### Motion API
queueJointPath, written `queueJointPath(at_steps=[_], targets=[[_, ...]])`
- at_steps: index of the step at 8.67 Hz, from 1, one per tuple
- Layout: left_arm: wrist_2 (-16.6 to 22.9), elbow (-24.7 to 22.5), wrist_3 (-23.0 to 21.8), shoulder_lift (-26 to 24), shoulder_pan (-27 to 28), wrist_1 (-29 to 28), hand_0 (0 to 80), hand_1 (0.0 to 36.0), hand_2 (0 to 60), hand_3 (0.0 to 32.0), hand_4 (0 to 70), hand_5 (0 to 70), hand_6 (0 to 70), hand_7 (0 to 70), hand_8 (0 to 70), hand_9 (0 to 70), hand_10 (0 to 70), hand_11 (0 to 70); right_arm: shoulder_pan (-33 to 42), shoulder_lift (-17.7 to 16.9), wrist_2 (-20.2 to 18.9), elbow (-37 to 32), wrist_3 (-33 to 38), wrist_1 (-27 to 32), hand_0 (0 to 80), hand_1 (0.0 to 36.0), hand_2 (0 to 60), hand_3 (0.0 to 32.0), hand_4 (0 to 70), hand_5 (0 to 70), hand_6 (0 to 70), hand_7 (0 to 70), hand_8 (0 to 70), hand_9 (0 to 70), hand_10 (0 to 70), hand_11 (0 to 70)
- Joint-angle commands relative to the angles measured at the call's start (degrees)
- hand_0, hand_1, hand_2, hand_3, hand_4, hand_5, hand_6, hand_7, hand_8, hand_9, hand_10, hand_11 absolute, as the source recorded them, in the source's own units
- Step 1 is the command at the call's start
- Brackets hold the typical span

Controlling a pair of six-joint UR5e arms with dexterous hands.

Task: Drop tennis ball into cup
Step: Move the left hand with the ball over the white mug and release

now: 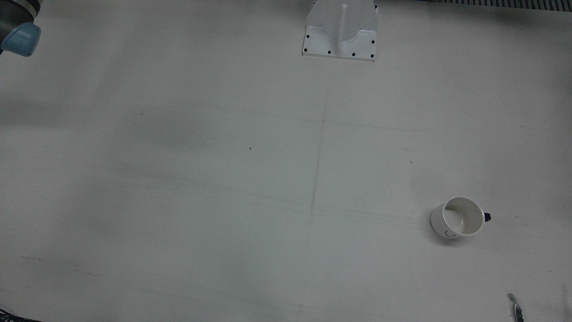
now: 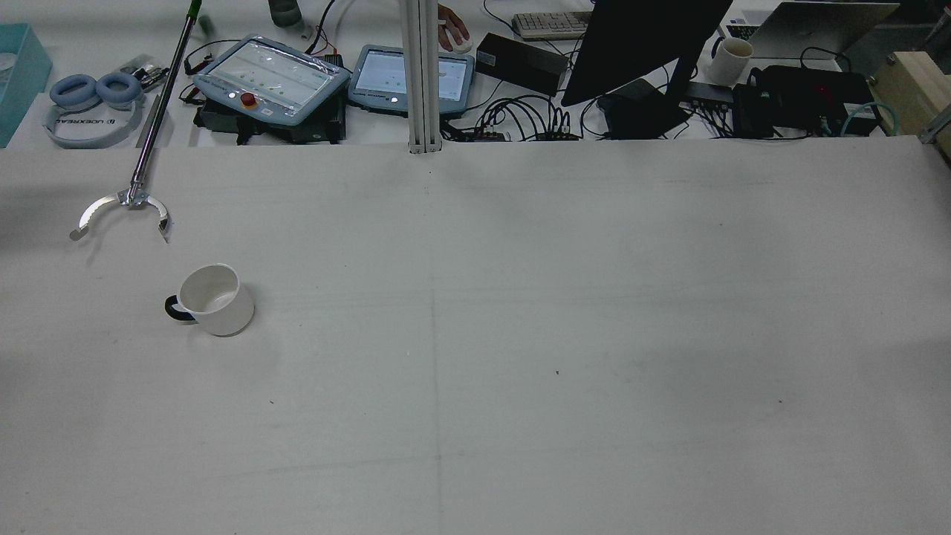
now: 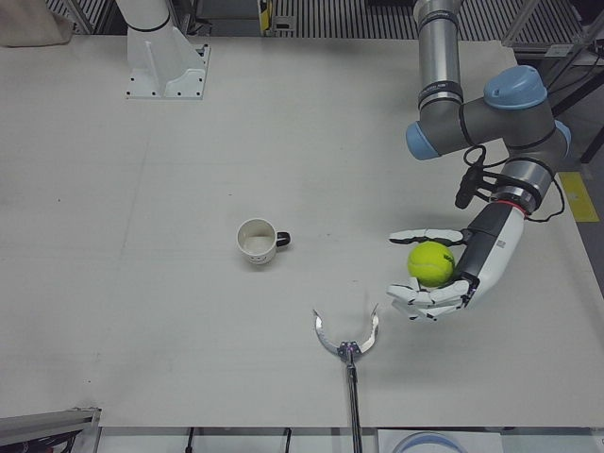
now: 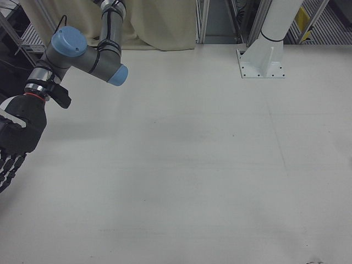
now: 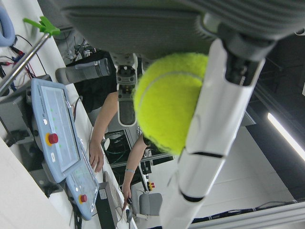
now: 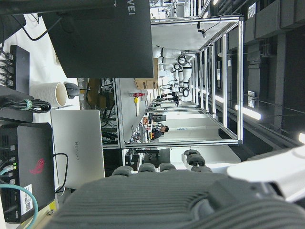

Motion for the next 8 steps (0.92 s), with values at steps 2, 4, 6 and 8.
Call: queueJointPath(at_steps=[2,4,6,8], targets=[[0.30,-8.94,-0.22,-1.47,12.01,1.76,80.0,36.0,15.2,0.0,43.5,24.6,58.1,61.3,31.0,38.3,21.0,34.9,0.00,0.01,0.00,0.01,-0.09,0.00,0.0,0.0,0.0,0.0,0.0,0.0,0.0,0.0,0.0,0.0,0.0,0.0],[0.30,-12.37,-0.22,-1.39,14.74,2.12,80.0,36.0,13.7,0.0,43.8,21.6,41.1,64.0,27.2,38.6,20.7,34.6,0.00,0.01,0.00,0.10,0.00,0.00,0.0,0.0,0.0,0.0,0.0,0.0,0.0,0.0,0.0,0.0,0.0,0.0],[0.22,-13.09,-0.04,-1.04,19.57,1.86,80.0,36.0,14.5,0.0,42.6,23.0,46.7,60.4,27.6,37.1,20.4,34.1,0.09,0.01,0.00,0.10,0.00,0.00,0.0,0.0,0.0,0.0,0.0,0.0,0.0,0.0,0.0,0.0,0.0,0.0],[0.22,-12.74,0.31,0.28,21.87,0.81,80.0,36.0,7.3,0.0,40.5,20.6,34.6,60.3,25.0,36.7,20.4,34.3,0.00,0.01,0.00,0.01,0.00,0.00,0.0,0.0,0.0,0.0,0.0,0.0,0.0,0.0,0.0,0.0,0.0,0.0]])
